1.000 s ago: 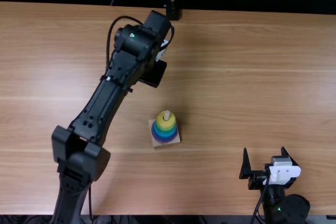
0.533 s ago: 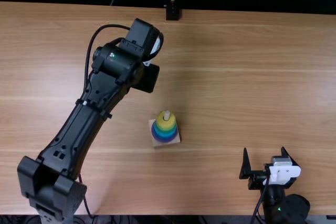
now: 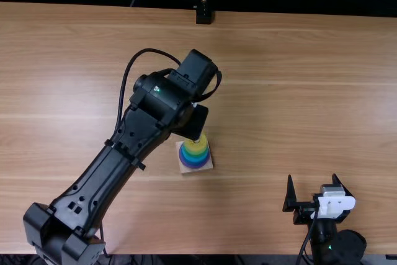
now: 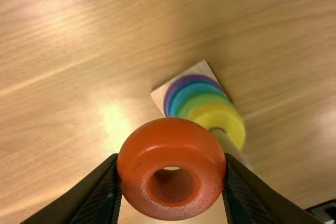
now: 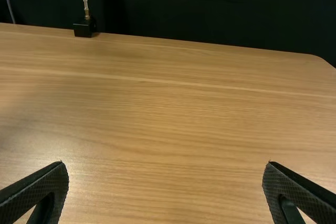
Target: Build the Hanoi tower: stack the rings onto the peg from bottom to top in this color order: purple, dark blue, light blue, dark green, light green, yellow, orange.
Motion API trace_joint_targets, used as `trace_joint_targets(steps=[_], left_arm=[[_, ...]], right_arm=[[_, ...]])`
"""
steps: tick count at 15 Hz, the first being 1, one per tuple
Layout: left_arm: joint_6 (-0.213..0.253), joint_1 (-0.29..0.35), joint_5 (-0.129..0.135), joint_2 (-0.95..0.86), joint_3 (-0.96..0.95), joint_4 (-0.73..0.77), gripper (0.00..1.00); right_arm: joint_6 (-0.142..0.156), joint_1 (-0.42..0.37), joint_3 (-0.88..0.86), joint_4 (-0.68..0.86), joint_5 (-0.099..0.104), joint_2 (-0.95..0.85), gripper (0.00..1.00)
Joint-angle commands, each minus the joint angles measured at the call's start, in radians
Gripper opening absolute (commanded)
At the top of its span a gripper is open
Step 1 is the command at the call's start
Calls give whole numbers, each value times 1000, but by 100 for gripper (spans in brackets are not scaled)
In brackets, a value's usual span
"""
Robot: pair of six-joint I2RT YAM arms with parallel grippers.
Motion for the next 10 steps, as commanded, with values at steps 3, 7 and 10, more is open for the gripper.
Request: trace_joint_targets(steps=[3,7,10], left_arm=[[-25,-20,4,-45,19,-8,0],[-62,-51,4,-43,24,-27,0],[-66,-80,6,-42,24,-27,0]], right_arm=[[-3,-11,-68,-53,3,-12,100],[-5,-11,-68,-53,3,-12,100],[-5,-11,-68,-53,3,-12,100]])
